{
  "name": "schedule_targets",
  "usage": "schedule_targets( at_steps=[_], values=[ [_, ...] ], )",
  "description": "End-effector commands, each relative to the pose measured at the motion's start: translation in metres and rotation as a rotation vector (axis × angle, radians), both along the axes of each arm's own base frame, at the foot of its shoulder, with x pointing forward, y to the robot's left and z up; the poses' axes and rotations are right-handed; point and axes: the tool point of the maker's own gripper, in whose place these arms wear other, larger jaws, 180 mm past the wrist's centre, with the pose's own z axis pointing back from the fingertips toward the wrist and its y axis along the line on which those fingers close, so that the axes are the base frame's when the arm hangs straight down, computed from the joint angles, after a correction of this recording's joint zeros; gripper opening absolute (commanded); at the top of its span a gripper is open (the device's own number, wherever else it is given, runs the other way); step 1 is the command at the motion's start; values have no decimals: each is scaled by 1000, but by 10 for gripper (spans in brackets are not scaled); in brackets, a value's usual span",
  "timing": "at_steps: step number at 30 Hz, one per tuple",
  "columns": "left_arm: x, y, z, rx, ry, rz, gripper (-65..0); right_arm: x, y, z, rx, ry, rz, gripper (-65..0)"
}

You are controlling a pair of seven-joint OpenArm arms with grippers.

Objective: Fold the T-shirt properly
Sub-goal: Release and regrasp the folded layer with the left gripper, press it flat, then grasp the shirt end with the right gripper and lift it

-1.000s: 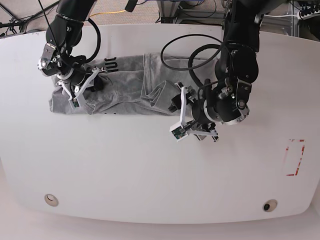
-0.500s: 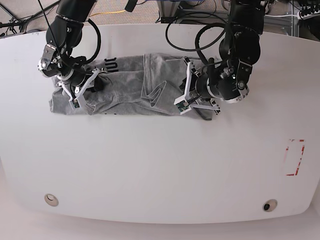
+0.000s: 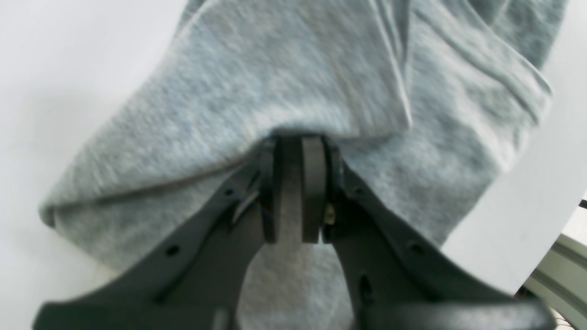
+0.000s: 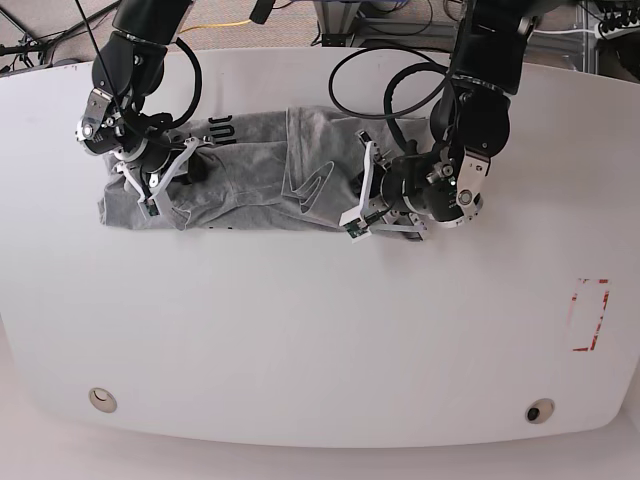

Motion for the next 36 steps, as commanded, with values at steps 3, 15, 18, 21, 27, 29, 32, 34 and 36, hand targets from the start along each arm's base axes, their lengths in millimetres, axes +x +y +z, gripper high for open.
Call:
schedule_targets(
  at_steps=[3, 15, 18, 21, 27, 29, 32, 34, 36],
  values=[
    [27, -20, 12, -61, -15, -1, -596, -1, -6, 0, -25, 13, -2, -568],
    [83, -63, 39, -296, -71, 107, -594, 0, -6, 1, -25, 11, -2, -568],
    [86, -69, 52, -322, -105, 97, -594, 0, -6, 1, -25, 11, -2, -568],
    [86, -69, 73, -329, -167, 81, -594, 0, -6, 1, -25, 10, -2, -568],
    [57, -48, 78, -239, -200, 60, -594, 3, -6, 5, -28, -1, -1, -563],
    [43, -35, 75, -204, -207, 58, -597, 11, -6, 13, -37, -30, 2, -561],
    [18, -16, 62, -172, -196, 68, -600, 15, -8, 23, -63, -42, 12, -533],
    [7, 2, 53, -156, -177, 106, -600, 23, -10, 35, -84, -66, 16, -460],
    [-1, 15, 45, -150, -156, 146, -600, 26, -12, 43, -105, -78, 21, -371]
  ],
)
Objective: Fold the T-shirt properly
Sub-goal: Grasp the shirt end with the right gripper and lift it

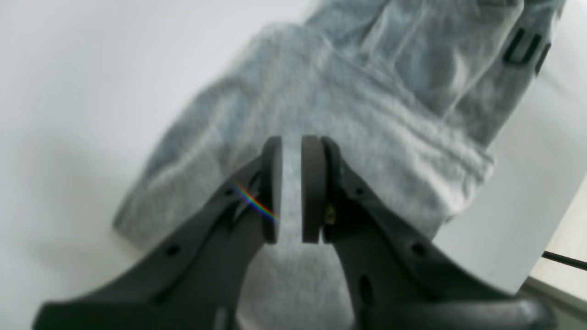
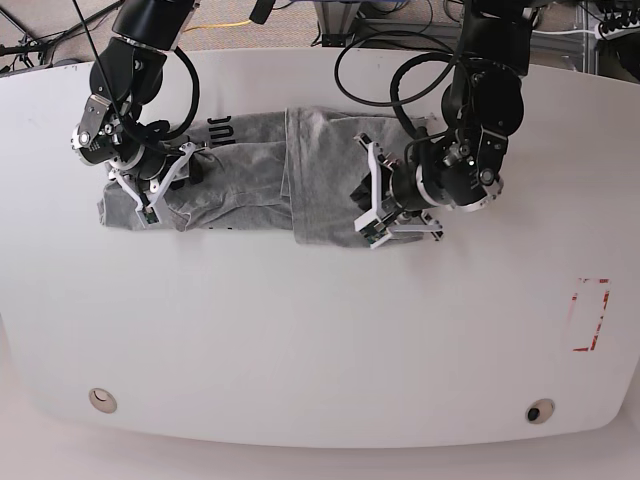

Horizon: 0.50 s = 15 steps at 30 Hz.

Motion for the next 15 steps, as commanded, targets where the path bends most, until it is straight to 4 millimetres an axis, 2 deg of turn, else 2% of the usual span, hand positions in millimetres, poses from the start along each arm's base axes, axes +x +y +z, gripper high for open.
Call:
schedule_targets(
  at_steps=[1, 2, 8, 9, 15],
  values=[
    [5, 11, 11, -25, -38, 47, -600, 19, -5, 29, -27, -91, 4, -327],
    [2, 19, 6, -26, -22, 76, -600, 21, -6, 35, -39, -106, 8, -274],
    [0, 50, -5, -25, 17, 185, -601, 33, -8, 61, -80, -169, 17, -105],
    [0, 52, -8, -26, 27, 193, -601, 36, -10, 63, -83, -171, 11, -95],
    [-7, 55, -40, -51, 113, 221, -601, 41, -58, 84, -61, -184, -137, -87]
  ],
)
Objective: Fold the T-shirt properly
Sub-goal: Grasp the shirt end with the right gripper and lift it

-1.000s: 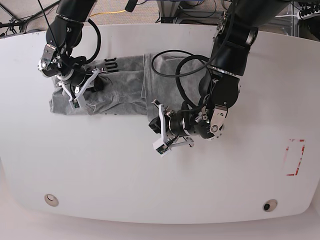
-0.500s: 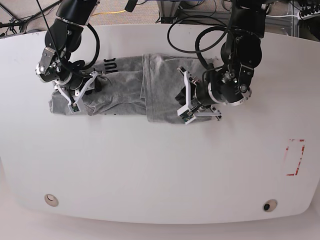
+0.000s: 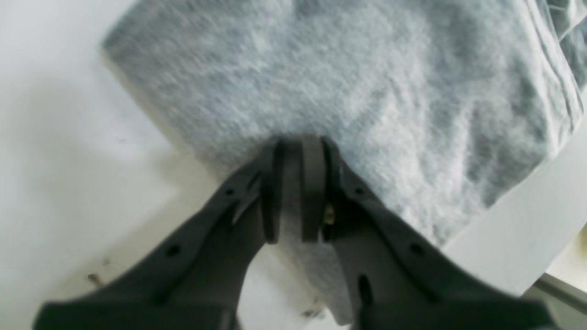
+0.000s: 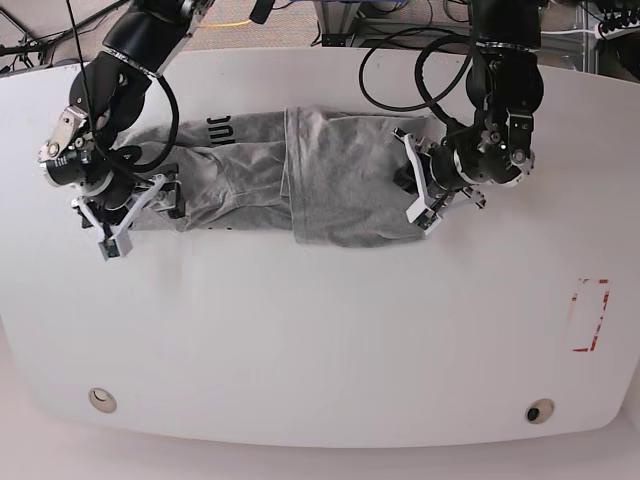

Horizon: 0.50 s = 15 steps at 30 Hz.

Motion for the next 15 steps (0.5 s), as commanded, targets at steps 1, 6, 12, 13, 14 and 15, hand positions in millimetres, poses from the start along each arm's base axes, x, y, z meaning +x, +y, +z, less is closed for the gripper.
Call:
schedule_targets(
  at_steps=[1, 6, 12, 13, 14, 15],
  values=[
    [4, -3, -3, -31, 0, 5, -601, 9, -12, 17, 32, -50, -17, -87],
    [-1, -4, -19, -55, 40, 18, -601, 15, -45, 22, 133, -57, -62, -87],
    [-4, 0, -30, -50, 74, 28, -601, 5, -90, 11, 287, -39, -151, -87],
    [-4, 3, -30, -43, 74, 28, -601, 3, -97, 8, 321, -33, -166, -87],
    [-4, 7, -30, -32, 72, 28, -601, 3, -102, 6, 347, -34, -174, -90],
    [-4, 10, -30, -27, 72, 28, -601, 2, -106, 4, 369, -35, -182, -92]
  ],
)
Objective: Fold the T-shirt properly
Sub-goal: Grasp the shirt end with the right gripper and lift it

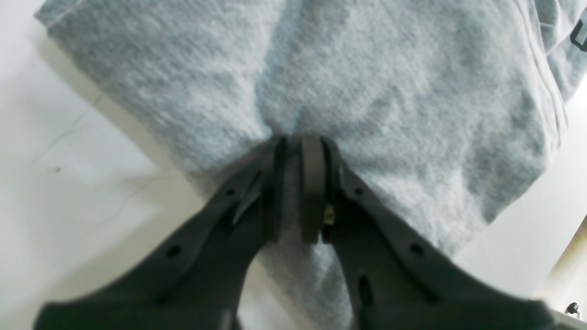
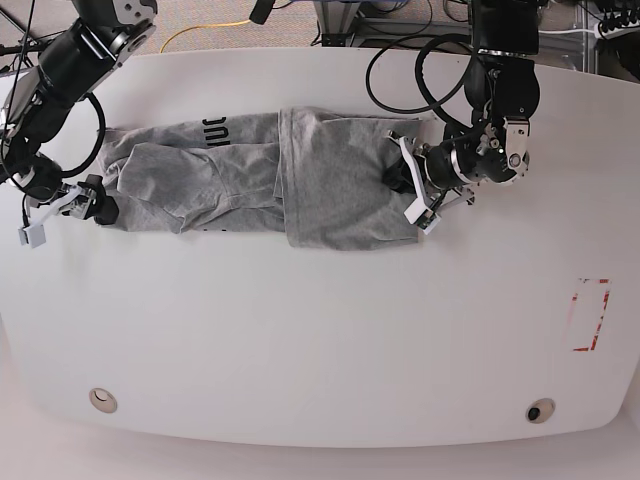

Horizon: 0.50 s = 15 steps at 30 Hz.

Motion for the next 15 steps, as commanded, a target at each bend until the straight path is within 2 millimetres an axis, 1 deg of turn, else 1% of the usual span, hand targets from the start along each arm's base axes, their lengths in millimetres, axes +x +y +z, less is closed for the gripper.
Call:
schedule_targets(
  at_steps=[1, 5, 6, 8, 10, 12, 15],
  values=[
    [-6, 20, -11, 93, 41, -8, -601, 10, -14, 11, 58, -65, -26, -92],
    [-5, 21, -10, 96, 36, -8, -601, 5, -26, 3, 105, -53, -58, -94],
    [-5, 22, -9, 97, 35, -8, -601, 0, -28, -3, 119, -38, -69, -94],
    [-5, 29, -10, 114, 36, -8, -601, -5, -28, -12, 135, -15, -79, -94],
    [-4, 31, -10, 119, 35, -8, -601, -7, -25, -16, 145, -11, -80, -94],
    [-4, 31, -9, 119, 33, -8, -601, -8, -18, -23, 165, -4, -79, -94],
    [-2, 31, -8, 119, 27, -8, -601, -20, -2, -41, 201, 32, -76, -94]
  ],
)
